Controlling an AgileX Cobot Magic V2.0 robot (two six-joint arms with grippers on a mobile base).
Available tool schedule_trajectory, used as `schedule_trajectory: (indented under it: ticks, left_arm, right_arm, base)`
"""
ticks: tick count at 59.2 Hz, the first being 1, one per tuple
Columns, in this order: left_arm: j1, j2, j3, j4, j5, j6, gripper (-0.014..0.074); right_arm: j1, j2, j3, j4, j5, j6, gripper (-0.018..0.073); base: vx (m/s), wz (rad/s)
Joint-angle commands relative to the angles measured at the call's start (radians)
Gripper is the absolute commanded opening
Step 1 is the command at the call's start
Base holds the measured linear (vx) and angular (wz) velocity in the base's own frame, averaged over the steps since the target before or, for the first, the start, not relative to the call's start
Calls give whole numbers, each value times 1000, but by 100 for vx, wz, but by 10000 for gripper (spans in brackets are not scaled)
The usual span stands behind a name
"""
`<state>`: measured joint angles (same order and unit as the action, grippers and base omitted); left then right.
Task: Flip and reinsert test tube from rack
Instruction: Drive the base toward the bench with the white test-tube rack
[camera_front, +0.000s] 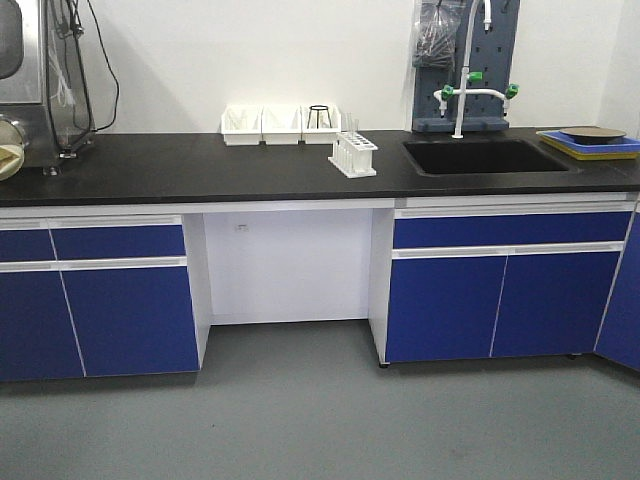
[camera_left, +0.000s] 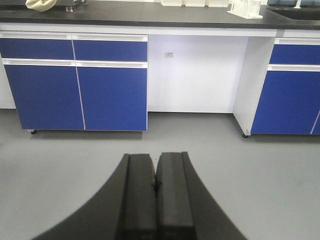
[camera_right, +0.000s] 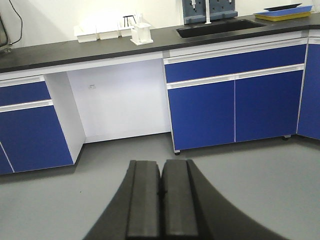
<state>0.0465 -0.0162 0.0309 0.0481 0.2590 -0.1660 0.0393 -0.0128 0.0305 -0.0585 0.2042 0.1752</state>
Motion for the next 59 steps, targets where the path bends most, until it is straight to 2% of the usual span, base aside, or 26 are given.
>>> schedule_trajectory:
  ticks: [1,59]
  left_arm:
    - [-8,-11,2,-5,-79,0,-6]
    - [-8,-11,2,-5,-79,0,-6]
  right_arm:
    - [-4,-8,1,-8,-88,-11,-12]
    - [-4,-8,1,-8,-88,-11,-12]
  base:
    - [0,0]
    - [3,0]
